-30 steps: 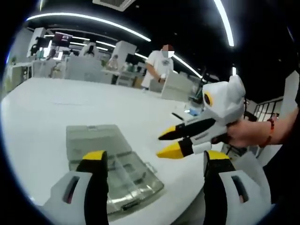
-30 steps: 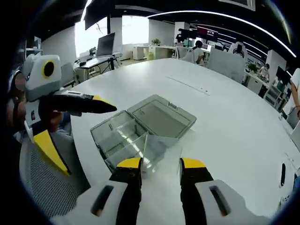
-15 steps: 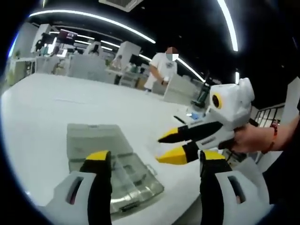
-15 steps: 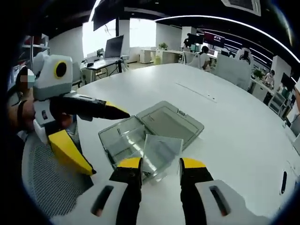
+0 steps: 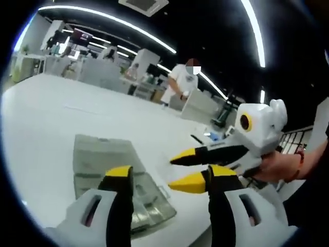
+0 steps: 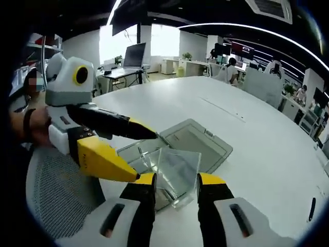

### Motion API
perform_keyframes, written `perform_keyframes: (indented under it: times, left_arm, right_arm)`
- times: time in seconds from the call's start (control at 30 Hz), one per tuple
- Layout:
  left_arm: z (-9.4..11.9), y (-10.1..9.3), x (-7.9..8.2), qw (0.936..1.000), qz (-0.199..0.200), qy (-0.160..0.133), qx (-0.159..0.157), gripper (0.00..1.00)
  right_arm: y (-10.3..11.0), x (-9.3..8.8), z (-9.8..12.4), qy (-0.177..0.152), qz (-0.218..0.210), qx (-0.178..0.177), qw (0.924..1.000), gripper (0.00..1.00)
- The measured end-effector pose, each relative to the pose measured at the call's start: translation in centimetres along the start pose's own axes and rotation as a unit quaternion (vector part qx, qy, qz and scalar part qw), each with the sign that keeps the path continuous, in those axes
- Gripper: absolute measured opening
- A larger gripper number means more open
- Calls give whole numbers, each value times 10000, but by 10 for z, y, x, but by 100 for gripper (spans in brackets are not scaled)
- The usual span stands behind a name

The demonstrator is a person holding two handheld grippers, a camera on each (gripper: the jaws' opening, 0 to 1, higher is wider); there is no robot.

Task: Insert the divider into the dual guide fixture by aligning both edges with the guide slots and pushing it downward to the bottom, including one-sided entry, uneven engagement, binding, and posture correction.

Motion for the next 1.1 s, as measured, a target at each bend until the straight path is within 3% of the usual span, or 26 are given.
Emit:
perform_keyframes:
  times: [0.27,0.43,0.53,1.1]
  left_arm:
    - [0,3,-2,9998,153,81,-45,43]
    - [1,6,0,9993,379,32,-2,27]
    - [2,9,2,9981,614,-19,-2,25]
    - [4,14,0,9948,1013,-62,67,8]
  right_arm:
    - [4,5,-2,-65,99,60,9999,27]
    - [6,9,-1,-134,127,77,9998,27]
    - [7,11,0,-164,141,89,9997,27]
    - [14,19,-2,-325,186,192,9991,27]
Point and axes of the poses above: the point that each gripper's makers call its tool centre point, and the gripper's own axes: z roughly backward along the fingers, y roughly to its left, x roughly out of its top, the point moved 8 cm from there along z, roughly backward along the fingers, and after that the axes turned 14 degrees about x, right-handed, at the moved point
